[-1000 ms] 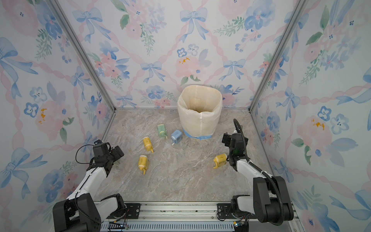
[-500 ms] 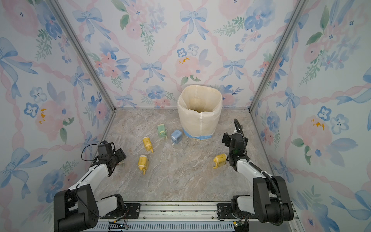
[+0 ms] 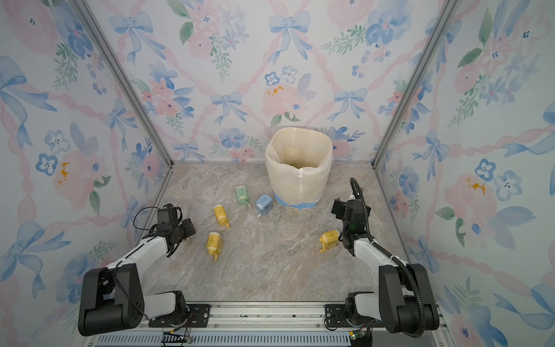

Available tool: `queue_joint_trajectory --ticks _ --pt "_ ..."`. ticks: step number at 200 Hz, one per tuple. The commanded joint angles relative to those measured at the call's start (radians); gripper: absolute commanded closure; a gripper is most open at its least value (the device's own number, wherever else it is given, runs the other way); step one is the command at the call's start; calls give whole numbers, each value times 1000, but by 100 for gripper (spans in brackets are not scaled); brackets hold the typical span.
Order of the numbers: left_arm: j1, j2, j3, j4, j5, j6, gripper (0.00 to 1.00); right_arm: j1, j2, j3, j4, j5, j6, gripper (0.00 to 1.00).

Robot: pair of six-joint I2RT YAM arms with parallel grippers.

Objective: Take out the pencil sharpener tray and clean the shavings
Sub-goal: Pick up the pencil sharpener from the center of the board.

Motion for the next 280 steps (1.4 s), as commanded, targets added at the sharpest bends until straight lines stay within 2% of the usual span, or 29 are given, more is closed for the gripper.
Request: queue_joint_trajectory --ticks 1,52,69,97,136,157,169,182,188,195,198,248,280 --pt "-28 70 88 8 -24 33 46 3 -26 1 -24 -10 18 3" --pt "-64 334 337 43 -72 74 46 28 -48 -13 -23 -30 34 3" --pt "-71 431 423 55 -88 89 49 44 -65 -21 -21 -21 30 3" --pt "-105 565 543 102 -104 104 50 78 -116 -14 -75 -13 20 3" --pt "-129 733 736 105 -18 136 50 152 -173 25 -163 -10 8 3" --pt "-131 776 795 105 25 144 48 195 -186 57 -206 1 -17 3" --pt "-134 781 804 106 28 148 44 215 -190 68 -216 5 -25 3" --pt "-135 778 809 105 17 158 35 234 -193 85 -231 8 -35 3" --pt "-136 776 811 106 13 166 25 240 -191 93 -240 11 -39 3" --pt "-137 775 815 106 9 171 6 246 -189 99 -247 11 -39 3" --pt "-138 774 816 106 10 174 3 248 -187 101 -248 11 -39 3" --pt "-141 768 816 130 29 165 2 280 -163 180 -352 -35 -43 3" --pt "-143 712 679 299 60 146 2 295 -191 176 -348 -63 -41 3"
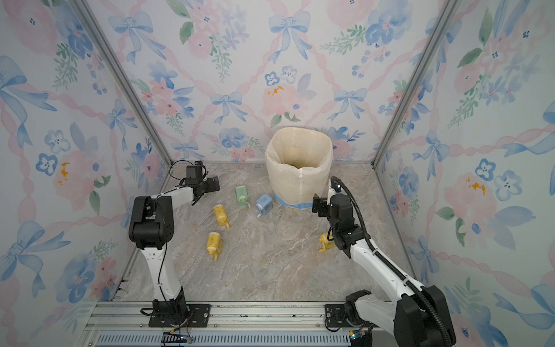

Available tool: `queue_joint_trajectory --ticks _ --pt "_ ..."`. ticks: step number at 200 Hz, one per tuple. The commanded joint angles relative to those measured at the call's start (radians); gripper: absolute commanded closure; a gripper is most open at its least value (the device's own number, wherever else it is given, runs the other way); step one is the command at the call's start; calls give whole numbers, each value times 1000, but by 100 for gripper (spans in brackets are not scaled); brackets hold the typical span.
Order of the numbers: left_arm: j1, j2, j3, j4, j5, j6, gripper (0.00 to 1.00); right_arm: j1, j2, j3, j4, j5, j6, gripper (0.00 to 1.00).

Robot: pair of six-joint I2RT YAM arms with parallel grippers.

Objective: Take out the pencil sharpener tray and clean the shavings
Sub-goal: Pick up the pencil sharpener from the center of the board.

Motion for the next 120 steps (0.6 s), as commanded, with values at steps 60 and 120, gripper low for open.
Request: queue_joint_trajectory --ticks 60,120 --pt "1 -114 -308 378 89 70 2 19 -30 8 -45 -44 -12 3" --pt "38 -99 -320 450 149 73 5 19 -23 3 -40 -49 -11 3"
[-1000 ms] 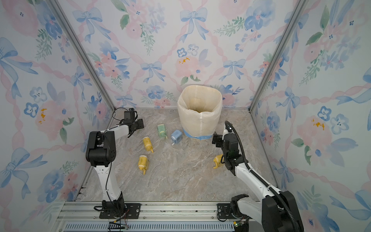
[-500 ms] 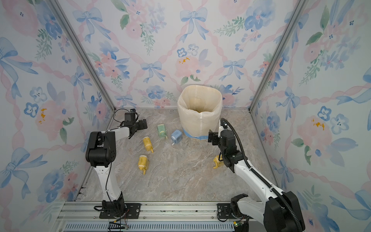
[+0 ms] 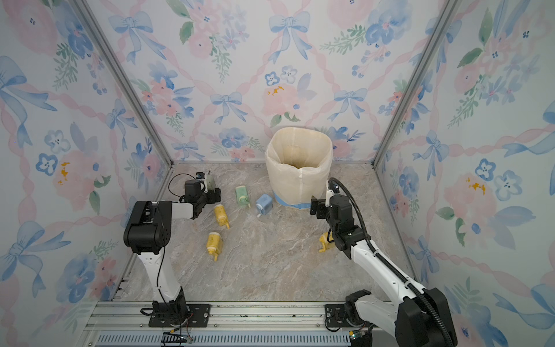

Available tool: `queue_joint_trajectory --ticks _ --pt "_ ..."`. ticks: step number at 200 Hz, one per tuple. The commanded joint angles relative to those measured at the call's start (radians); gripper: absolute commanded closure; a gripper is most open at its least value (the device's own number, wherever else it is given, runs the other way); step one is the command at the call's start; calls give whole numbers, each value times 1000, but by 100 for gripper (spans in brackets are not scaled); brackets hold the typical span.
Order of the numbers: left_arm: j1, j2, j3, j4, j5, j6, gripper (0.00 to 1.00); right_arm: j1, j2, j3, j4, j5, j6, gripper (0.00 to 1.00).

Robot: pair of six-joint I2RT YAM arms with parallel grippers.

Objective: Take out the pencil sharpener tray and clean the shavings
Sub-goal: Pick up the pencil sharpener from the center of the board.

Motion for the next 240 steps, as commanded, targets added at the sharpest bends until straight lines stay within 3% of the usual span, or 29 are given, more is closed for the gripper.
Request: queue_joint_trajectory --ticks 1,83,152,240 --pt "33 -25 4 58 60 3 6 12 -8 3 -3 -7 -11 3" --pt "69 19 45 56 173 -25 12 9 12 8 4 -7 -12 3" --pt "66 102 181 -86 147 -29 11 8 -13 -1 -4 10 -21 3" --pt "49 144 249 -183 103 -34 30 7 -6 -8 14 23 -22 3"
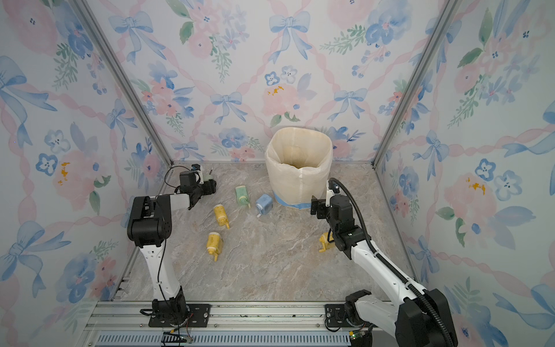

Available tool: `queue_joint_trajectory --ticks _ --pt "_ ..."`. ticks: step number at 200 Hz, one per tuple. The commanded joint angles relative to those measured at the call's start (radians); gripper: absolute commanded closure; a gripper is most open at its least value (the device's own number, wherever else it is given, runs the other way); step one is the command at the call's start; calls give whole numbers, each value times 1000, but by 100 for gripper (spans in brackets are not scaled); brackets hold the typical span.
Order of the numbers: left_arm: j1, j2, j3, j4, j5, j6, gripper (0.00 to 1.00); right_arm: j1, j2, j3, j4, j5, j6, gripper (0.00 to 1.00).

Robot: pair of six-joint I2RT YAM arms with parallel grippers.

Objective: Take out the pencil sharpener tray and clean the shavings
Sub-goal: Pick up the pencil sharpener from the center of the board.

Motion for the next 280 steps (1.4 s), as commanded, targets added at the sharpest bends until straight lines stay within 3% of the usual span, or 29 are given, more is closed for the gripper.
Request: queue_joint_trajectory --ticks 1,24,51,94,150,198,251,280 --pt "-10 26 18 -47 -12 0 31 8 -1 -7 13 16 -15 3" --pt "-16 29 24 -56 -9 11 40 8 -3 -7 12 14 -13 3" --pt "-20 19 16 -57 15 24 59 8 -16 -2 -2 6 -11 3" --pt "-33 -59 -7 -62 61 17 77 12 -50 16 -38 -38 3 3" --pt "-68 -279 -54 -176 103 -64 78 76 -42 41 -56 -102 -8 3" --pt "-80 -459 -103 -342 157 -152 90 107 -40 73 -95 -124 -7 3" --pt "-231 -718 -263 -355 202 -177 91 130 -28 170 -256 -220 88 3" --pt "-272 -820 -325 -356 324 -225 96 134 -71 179 -316 -275 103 3"
